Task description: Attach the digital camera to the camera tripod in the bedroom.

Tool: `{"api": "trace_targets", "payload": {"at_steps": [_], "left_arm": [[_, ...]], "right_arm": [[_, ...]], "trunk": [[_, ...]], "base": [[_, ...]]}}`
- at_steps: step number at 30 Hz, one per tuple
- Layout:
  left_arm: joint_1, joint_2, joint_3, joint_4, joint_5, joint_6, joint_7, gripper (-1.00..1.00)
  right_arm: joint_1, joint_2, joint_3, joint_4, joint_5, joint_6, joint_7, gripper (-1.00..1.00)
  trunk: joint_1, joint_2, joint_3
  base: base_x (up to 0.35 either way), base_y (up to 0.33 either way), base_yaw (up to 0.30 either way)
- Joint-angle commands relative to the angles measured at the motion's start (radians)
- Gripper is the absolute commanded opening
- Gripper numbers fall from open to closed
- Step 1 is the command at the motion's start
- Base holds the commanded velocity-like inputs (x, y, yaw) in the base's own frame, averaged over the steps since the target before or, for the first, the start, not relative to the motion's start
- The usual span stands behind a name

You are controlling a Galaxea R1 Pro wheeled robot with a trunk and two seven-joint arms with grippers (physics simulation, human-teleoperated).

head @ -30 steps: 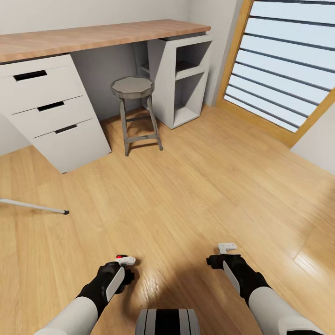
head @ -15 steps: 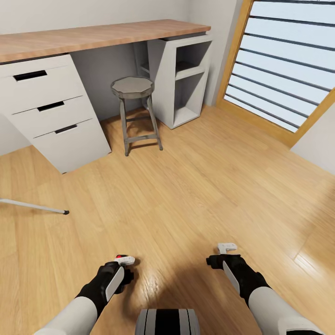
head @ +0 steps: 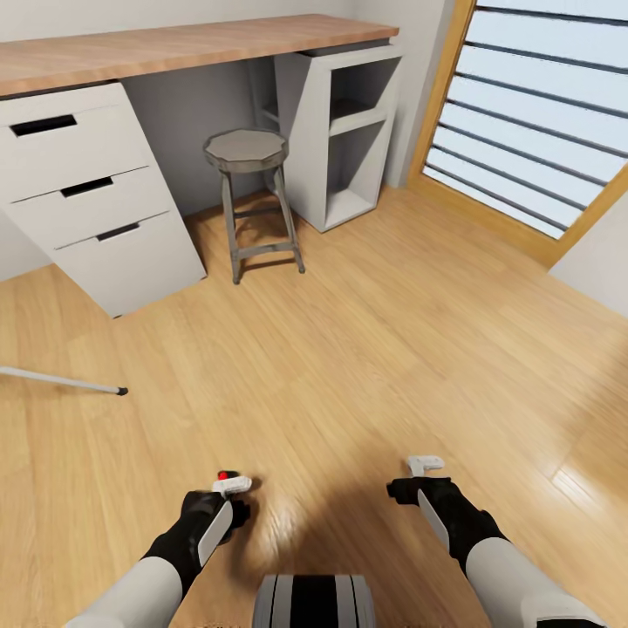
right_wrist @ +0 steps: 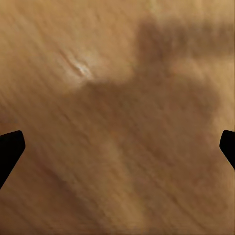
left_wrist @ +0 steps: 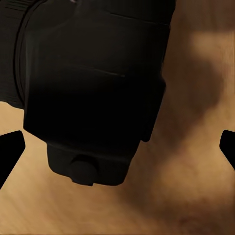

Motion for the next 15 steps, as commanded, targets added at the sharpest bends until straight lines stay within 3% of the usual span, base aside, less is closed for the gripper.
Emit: {"api": "trace_targets", "payload": {"at_steps": [1, 10, 15], "left_arm": [[0.000, 0.001, -0.007, -0.002, 0.011, 0.003, 0.009, 1.00], [0.000, 0.001, -0.008, 0.000, 0.011, -0.001, 0.011, 1.00], [0.000, 0.001, -0.008, 0.000, 0.011, -0.001, 0.011, 1.00]], "right_arm": [[0.000, 0.000, 0.003, -0.002, 0.001, 0.006, -0.002, 1.00], [0.000, 0.000, 0.003, -0.002, 0.001, 0.006, -0.002, 1.00], [0.000, 0.000, 0.003, -0.002, 0.001, 0.006, -0.002, 1.00]], "trunk": [[0.000, -0.001, -0.005], [0.004, -0.003, -0.039], [0.004, -0.003, -0.039]], "base": [[0.000, 0.000, 0.000], [0.000, 0.000, 0.000], [0.000, 0.000, 0.000]]}}
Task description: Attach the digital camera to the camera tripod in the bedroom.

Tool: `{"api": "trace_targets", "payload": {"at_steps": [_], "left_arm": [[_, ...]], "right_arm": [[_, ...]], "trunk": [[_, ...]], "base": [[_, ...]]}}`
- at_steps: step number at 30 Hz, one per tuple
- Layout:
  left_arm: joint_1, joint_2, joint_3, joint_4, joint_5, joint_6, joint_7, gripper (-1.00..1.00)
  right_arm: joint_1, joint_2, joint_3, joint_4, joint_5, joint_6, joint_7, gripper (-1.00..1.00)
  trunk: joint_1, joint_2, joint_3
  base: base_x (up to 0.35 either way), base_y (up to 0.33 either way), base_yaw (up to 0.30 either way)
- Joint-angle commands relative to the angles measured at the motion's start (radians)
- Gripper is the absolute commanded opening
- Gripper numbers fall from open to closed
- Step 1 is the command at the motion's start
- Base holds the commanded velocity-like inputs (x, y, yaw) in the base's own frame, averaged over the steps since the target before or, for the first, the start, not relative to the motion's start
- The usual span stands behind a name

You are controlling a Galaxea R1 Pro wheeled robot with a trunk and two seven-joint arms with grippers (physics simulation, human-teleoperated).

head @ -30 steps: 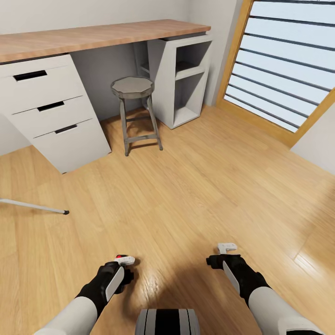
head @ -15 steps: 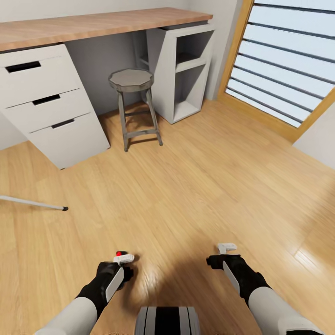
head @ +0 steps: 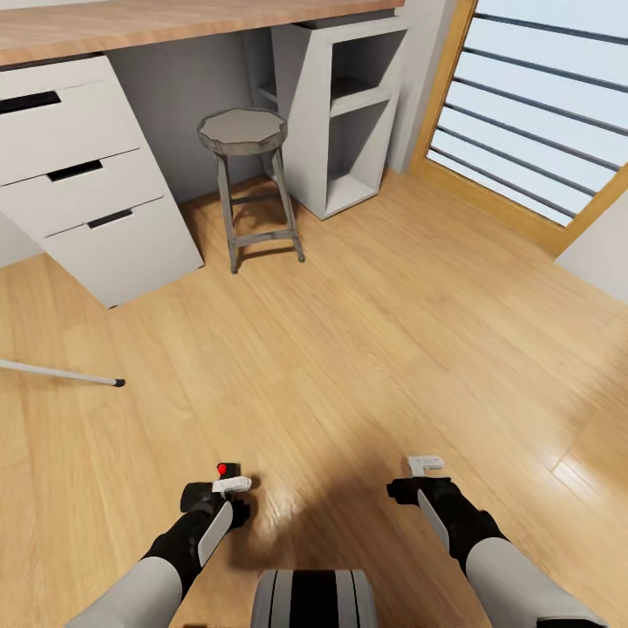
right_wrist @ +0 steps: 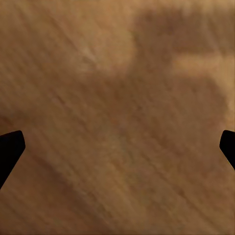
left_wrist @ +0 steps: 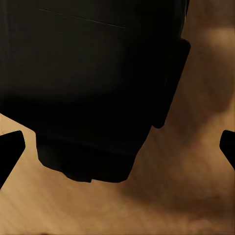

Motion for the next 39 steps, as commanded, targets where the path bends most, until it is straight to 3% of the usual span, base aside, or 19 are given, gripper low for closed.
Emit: {"api": "trace_targets", "payload": {"at_steps": [1, 30, 39], "left_arm": [[0.000, 0.001, -0.007, -0.002, 0.011, 0.004, 0.009, 1.00], [0.000, 0.004, -0.006, -0.009, 0.009, 0.002, 0.010, 1.00], [0.000, 0.008, -0.006, -0.012, 0.008, -0.001, 0.042, 1.00]], "right_arm": [[0.000, 0.000, 0.003, -0.002, 0.001, 0.006, -0.002, 1.00], [0.000, 0.000, 0.003, -0.002, 0.002, 0.006, -0.002, 1.00], [0.000, 0.000, 0.003, -0.002, 0.002, 0.006, -0.002, 1.00]], "trunk": [[0.000, 0.000, -0.001], [0.000, 0.000, -0.001], [0.000, 0.000, -0.001]], "base": [[0.000, 0.000, 0.000], [0.000, 0.000, 0.000], [0.000, 0.000, 0.000]]}}
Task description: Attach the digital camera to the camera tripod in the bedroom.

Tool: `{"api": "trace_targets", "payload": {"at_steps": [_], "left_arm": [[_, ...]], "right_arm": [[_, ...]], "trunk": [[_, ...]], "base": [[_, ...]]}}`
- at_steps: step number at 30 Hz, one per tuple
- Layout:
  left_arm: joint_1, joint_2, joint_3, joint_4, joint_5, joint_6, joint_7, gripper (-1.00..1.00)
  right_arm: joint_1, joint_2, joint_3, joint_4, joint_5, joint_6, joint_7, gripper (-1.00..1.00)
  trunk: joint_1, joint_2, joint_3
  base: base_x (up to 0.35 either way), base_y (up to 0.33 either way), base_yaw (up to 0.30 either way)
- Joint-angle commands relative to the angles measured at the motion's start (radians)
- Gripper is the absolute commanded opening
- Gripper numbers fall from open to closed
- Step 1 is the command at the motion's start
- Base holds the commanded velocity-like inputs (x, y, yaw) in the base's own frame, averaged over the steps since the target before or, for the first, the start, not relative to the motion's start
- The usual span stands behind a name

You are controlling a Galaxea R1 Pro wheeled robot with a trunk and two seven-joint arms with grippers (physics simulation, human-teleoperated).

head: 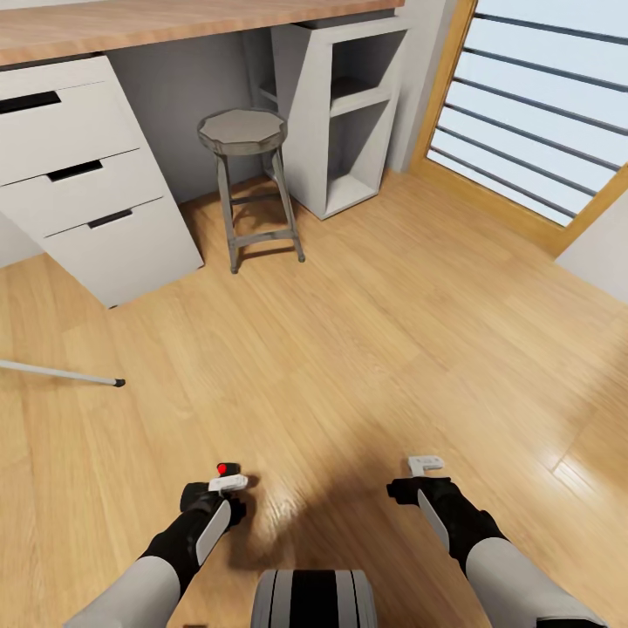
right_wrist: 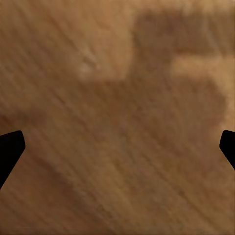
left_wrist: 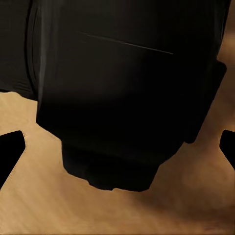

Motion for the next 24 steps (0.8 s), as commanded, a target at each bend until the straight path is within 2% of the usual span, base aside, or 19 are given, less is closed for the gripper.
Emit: {"api": "trace_targets", "payload": {"at_steps": [1, 8, 11, 13, 24], "left_arm": [[0.000, 0.001, -0.007, -0.001, 0.010, 0.003, 0.011, 1.00], [0.000, 0.003, -0.007, 0.003, 0.010, -0.007, 0.017, 1.00], [0.000, 0.006, -0.006, 0.008, 0.013, -0.058, 0.018, 1.00], [0.000, 0.007, -0.007, 0.009, 0.014, -0.067, 0.018, 1.00], [0.000, 0.009, -0.009, 0.011, 0.015, -0.083, 0.018, 1.00]], "right_arm": [[0.000, 0.000, 0.003, -0.002, 0.001, 0.006, -0.002, 1.00], [0.000, 0.000, 0.003, -0.002, 0.001, 0.006, -0.002, 1.00], [0.000, 0.000, 0.003, -0.002, 0.001, 0.006, -0.002, 1.00], [0.000, 0.000, 0.003, -0.002, 0.001, 0.006, -0.002, 1.00], [0.000, 0.000, 0.003, -0.002, 0.001, 0.006, -0.002, 1.00]], "trunk": [[0.000, 0.000, -0.001], [0.000, 0.000, -0.001], [0.000, 0.000, -0.001], [0.000, 0.000, -0.001], [0.000, 0.000, -0.001]], "base": [[0.000, 0.000, 0.000], [0.000, 0.000, 0.000], [0.000, 0.000, 0.000], [0.000, 0.000, 0.000], [0.000, 0.000, 0.000]]}}
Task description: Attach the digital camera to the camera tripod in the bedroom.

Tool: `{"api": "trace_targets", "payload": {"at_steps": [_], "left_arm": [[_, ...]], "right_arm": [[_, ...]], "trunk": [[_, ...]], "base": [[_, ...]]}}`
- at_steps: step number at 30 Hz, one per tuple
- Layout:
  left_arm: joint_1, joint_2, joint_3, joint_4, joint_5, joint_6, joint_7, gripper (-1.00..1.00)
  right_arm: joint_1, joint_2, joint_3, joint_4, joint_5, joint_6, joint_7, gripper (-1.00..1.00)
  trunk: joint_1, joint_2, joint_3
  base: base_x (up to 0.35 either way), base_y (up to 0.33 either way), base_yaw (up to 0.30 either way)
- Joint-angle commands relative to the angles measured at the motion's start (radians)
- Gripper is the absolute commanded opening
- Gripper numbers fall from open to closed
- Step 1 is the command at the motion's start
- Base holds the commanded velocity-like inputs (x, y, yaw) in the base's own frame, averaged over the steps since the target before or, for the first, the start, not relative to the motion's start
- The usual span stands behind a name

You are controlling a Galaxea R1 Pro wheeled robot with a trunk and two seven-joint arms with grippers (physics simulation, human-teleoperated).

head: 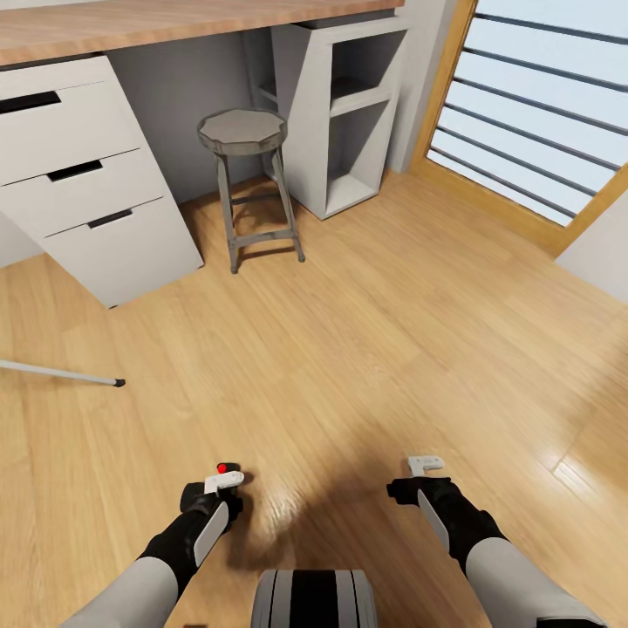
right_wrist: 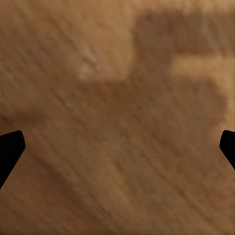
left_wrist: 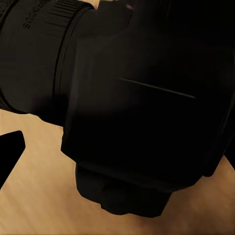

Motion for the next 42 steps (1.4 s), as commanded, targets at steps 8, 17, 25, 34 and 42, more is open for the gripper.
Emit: {"api": "trace_targets", "payload": {"at_steps": [8, 17, 25, 34, 42], "left_arm": [[0.000, 0.001, -0.008, -0.002, 0.009, 0.001, 0.008, 1.00], [0.000, 0.001, -0.008, 0.007, 0.007, -0.001, 0.007, 1.00], [0.000, 0.001, -0.008, 0.012, 0.005, -0.003, -0.001, -1.00], [0.000, 0.000, -0.008, 0.011, 0.007, -0.003, -0.002, -1.00], [0.000, -0.001, -0.008, -0.009, 0.007, -0.017, -0.001, -1.00]], "right_arm": [[0.000, 0.000, 0.003, -0.002, 0.001, 0.006, -0.002, 1.00], [0.000, 0.001, 0.003, -0.002, 0.001, 0.006, -0.002, 1.00], [0.000, 0.001, 0.003, -0.001, 0.001, 0.006, -0.002, 1.00], [0.000, 0.000, 0.003, -0.002, 0.001, 0.006, -0.002, 1.00], [0.000, -0.001, 0.003, -0.002, 0.001, 0.006, -0.002, 1.00]], "trunk": [[0.000, 0.000, -0.001], [0.000, 0.000, -0.001], [0.000, 0.000, -0.001], [0.000, 0.000, -0.001], [0.000, 0.000, -0.001]], "base": [[0.000, 0.000, 0.000], [0.000, 0.000, 0.000], [0.000, 0.000, 0.000], [0.000, 0.000, 0.000], [0.000, 0.000, 0.000]]}}
